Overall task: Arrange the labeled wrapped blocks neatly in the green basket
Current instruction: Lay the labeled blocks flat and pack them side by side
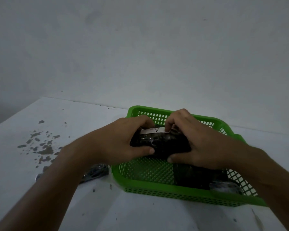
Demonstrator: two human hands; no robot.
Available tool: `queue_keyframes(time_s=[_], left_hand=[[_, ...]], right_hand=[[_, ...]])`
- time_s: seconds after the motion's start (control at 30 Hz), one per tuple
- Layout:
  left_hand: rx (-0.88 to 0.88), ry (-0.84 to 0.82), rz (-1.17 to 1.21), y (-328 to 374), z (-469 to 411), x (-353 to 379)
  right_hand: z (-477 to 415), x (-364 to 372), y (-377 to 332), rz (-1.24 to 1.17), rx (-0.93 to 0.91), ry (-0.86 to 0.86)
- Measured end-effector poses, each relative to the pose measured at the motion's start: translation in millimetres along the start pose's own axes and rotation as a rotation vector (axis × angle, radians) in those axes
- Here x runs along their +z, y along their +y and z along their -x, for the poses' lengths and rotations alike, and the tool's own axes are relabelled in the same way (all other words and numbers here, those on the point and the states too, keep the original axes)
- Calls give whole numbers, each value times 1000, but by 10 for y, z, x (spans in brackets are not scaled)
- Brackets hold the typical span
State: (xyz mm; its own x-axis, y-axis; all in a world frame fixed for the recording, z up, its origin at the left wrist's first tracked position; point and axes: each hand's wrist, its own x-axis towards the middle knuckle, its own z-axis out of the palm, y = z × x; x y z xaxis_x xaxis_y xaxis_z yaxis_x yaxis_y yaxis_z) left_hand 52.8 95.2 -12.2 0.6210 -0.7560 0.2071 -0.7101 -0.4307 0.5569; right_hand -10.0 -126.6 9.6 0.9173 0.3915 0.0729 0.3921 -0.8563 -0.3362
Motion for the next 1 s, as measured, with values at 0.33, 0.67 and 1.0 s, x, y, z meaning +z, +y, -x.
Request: queue_keyframes(time_s=[0.33,0.67,1.0], left_hand=[[13,-6,-119,-27,-43,66],[76,95,-217,-129,-69,107],[25,160,-288,-113,-101,180]], right_hand=[[-53,130,-91,245,71,-172],[-214,321,-184,536,69,-414],[-502,77,191,338,300,-303]])
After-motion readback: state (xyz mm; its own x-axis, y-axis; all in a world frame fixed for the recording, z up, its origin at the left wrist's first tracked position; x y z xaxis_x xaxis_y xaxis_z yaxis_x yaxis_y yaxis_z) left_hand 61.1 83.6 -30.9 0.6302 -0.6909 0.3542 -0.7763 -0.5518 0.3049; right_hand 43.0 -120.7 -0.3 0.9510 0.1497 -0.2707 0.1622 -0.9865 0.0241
